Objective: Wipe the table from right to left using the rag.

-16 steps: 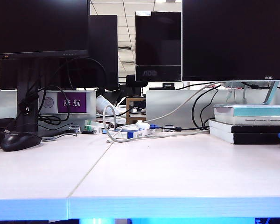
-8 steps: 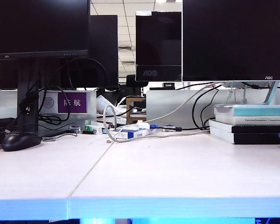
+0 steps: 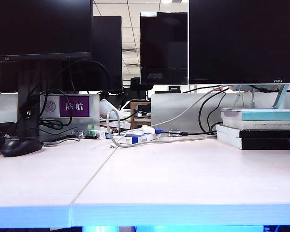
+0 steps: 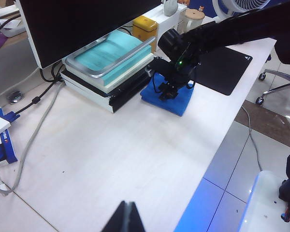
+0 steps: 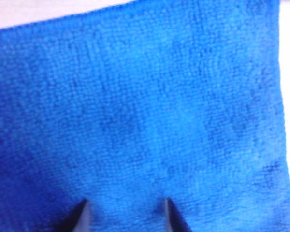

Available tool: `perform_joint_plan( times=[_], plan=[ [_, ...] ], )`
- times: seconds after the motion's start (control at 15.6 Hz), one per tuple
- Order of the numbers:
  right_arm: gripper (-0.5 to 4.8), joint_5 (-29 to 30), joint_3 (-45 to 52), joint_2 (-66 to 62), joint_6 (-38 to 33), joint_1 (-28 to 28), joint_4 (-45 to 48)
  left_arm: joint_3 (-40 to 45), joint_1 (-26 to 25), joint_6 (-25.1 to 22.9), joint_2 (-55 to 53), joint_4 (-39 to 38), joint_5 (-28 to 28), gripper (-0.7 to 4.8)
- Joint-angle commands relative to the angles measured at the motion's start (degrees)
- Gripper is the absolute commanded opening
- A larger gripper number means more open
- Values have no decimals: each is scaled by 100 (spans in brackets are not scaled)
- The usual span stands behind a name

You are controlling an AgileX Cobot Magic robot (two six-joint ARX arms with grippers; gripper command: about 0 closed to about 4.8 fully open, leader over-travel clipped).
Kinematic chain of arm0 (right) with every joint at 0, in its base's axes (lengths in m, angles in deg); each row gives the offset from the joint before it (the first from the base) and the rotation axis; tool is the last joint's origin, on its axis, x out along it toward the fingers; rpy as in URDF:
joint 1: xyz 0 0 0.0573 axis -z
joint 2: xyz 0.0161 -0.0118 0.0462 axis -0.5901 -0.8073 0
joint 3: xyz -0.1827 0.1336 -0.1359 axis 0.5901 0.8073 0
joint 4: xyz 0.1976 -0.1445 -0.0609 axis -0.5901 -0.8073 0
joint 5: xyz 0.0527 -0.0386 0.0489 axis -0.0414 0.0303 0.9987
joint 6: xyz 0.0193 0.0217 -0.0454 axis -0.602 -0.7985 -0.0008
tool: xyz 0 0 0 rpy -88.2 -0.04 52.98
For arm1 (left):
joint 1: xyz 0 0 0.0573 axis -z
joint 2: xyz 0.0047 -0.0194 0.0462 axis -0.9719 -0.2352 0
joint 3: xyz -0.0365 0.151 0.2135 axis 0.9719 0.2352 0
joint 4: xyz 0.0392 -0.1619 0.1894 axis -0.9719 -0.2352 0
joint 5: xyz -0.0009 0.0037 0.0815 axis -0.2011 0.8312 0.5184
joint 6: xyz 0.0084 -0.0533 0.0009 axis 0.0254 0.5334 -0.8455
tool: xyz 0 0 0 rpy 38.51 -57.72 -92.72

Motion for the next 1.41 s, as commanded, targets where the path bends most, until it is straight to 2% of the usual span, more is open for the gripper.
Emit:
perform_joint_plan(
  times=[0.06, 0.38, 0.45, 0.51, 0.7, 0.96, 1.21, 1.41],
  plan=[
    [-5, -151, 55, -125, 136, 28, -208, -39, 0, 0, 20, 39, -31, -5],
    [-6, -282, 55, -122, 111, 28, -518, -39, 0, -2, 20, 42, -31, -5],
    [-6, -282, 55, -122, 37, 24, -942, -39, 0, -2, 20, 44, -31, -5],
    [-6, -258, 57, -122, -356, 26, -1556, -39, 0, -4, 20, 46, -31, -5],
    [-6, -238, 79, -120, -584, 13, -1950, -42, 0, -4, 20, 44, -31, -5],
    [-6, 2, 525, -63, -658, -98, -1897, -42, 0, -4, 22, 48, -33, -5],
    [-6, 31, 1696, 398, -802, -542, -1318, -42, 0, -4, 22, 55, -31, -5],
    [-6, 153, 2026, 721, -804, -708, -1346, -42, 0, -4, 22, 92, -33, -5]
  ],
)
